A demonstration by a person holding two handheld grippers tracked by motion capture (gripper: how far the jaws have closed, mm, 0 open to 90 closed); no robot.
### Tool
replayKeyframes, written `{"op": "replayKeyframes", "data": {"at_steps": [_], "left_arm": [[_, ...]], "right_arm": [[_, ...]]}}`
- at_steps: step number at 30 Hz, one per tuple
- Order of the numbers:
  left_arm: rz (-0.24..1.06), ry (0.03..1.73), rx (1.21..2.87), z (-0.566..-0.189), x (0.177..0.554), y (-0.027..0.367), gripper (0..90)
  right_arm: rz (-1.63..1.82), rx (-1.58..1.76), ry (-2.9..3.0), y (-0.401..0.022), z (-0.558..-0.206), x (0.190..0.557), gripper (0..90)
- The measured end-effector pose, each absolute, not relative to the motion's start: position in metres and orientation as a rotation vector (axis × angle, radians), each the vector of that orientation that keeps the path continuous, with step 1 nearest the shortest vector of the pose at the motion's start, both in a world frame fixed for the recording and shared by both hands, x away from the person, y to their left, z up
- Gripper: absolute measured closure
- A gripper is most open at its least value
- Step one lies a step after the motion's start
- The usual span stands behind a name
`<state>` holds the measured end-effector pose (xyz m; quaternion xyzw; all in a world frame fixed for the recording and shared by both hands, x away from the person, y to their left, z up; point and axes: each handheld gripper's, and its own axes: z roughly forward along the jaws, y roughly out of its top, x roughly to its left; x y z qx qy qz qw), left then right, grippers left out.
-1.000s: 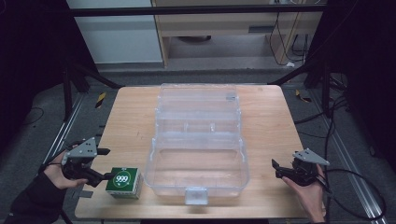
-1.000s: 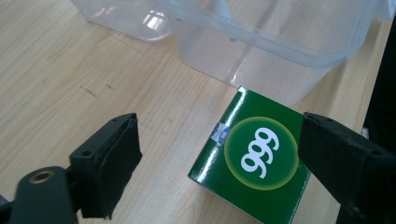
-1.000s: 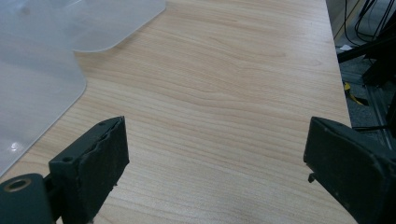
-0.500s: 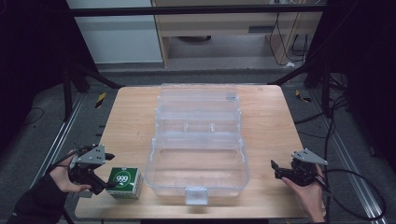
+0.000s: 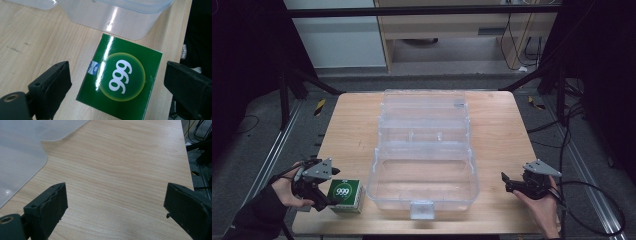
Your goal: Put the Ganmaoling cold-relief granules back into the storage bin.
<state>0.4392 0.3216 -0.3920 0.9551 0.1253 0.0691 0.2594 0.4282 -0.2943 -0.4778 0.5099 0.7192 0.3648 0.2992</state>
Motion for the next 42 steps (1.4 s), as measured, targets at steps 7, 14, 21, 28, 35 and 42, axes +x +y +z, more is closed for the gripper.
{"op": "replayKeyframes", "data": {"at_steps": [7, 14, 21, 28, 35, 42], "left_arm": [[0.170, 0.307, 2.632, -0.398, 0.441, 0.315, 4.6], [0.175, 0.261, 2.659, -0.405, 0.441, 0.311, 4.5], [0.167, 0.227, 2.676, -0.410, 0.442, 0.307, 4.1], [0.156, 0.198, 2.693, -0.418, 0.445, 0.303, 4.0], [0.137, 0.196, 2.708, -0.425, 0.448, 0.302, 4.1], [0.110, 0.182, 2.720, -0.433, 0.451, 0.300, 4.5]], "right_arm": [[0.967, 1.351, 1.916, -0.294, -0.478, 0.429, 5.0], [0.960, 1.348, 1.924, -0.294, -0.479, 0.429, 4.4], [0.949, 1.345, 1.937, -0.293, -0.480, 0.429, 3.7], [0.943, 1.342, 1.944, -0.292, -0.481, 0.430, 3.4], [0.939, 1.341, 1.951, -0.292, -0.481, 0.430, 3.4], [0.932, 1.338, 1.959, -0.291, -0.482, 0.430, 3.4]]}}
